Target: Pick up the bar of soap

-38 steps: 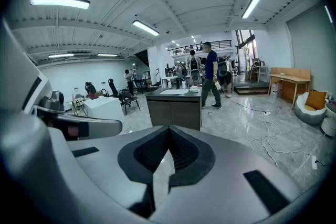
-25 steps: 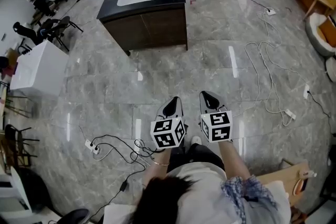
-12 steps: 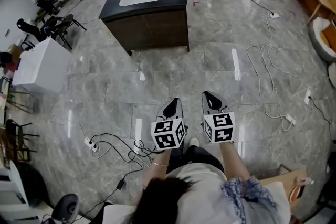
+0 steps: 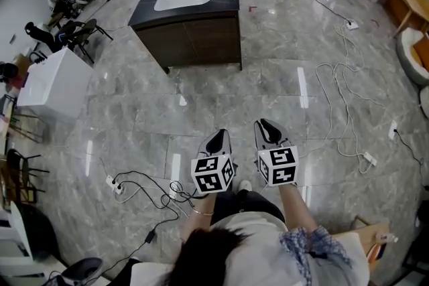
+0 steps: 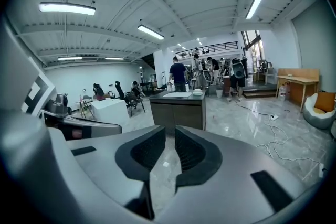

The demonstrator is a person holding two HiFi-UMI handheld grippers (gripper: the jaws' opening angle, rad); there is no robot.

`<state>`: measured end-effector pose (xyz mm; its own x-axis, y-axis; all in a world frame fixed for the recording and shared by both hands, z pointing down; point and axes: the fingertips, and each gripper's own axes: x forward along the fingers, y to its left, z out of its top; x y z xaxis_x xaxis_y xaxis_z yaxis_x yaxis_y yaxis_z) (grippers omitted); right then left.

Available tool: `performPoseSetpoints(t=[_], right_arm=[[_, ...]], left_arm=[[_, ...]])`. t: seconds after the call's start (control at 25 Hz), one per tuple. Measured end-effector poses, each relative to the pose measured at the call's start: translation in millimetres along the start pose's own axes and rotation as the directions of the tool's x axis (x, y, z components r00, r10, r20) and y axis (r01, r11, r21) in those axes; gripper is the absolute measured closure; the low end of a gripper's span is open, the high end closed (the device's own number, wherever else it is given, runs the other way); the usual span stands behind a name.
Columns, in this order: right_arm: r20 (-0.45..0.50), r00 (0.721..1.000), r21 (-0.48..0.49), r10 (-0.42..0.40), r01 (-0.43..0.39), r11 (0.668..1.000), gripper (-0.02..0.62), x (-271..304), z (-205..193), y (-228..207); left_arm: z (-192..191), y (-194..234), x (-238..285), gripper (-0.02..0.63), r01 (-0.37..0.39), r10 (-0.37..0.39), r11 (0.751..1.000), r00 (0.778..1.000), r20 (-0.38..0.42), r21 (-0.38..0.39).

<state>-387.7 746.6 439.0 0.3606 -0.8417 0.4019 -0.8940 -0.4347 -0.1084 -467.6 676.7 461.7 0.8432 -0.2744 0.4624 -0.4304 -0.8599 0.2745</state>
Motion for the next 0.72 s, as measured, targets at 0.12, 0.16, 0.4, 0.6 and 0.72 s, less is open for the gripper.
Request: performPoseSetpoints(t=[0.12,0.16,0.4,0.6,0.72], right_arm=[[0.008,1.000,-0.006,0.021,-0.021,1.000,0.488,2,2,3],[0.011,1.000,-0.007,0.021,-0.021,1.000,0.488,2,2,4],[0.016,1.000,-0.011,0.019,-0.018,1.000,0.480,9,3,-2],[0.010,1.000,-0.020,0.010,-0.010,1.000,0.476,24,3,-3],[0.005,1.000,-0.033,0.007,-0.007,0.999,0.476,37,9,-6]], left_arm=[[0,3,1,0.597,-0.007,0.007,1.000,1.000,0.001,0.002],[0,4,2,0.597,-0.008,0.008,1.000,1.000,0.001,0.003],[1,5,14,0.597,-0.002,0.002,1.000,1.000,-0.003,0.008],[6,15,29,0.597,0.002,-0.002,1.000,1.000,-0.001,0.016],[11,24,40,0.597,0.003,-0.003,1.000,1.000,-0.009,0.012]])
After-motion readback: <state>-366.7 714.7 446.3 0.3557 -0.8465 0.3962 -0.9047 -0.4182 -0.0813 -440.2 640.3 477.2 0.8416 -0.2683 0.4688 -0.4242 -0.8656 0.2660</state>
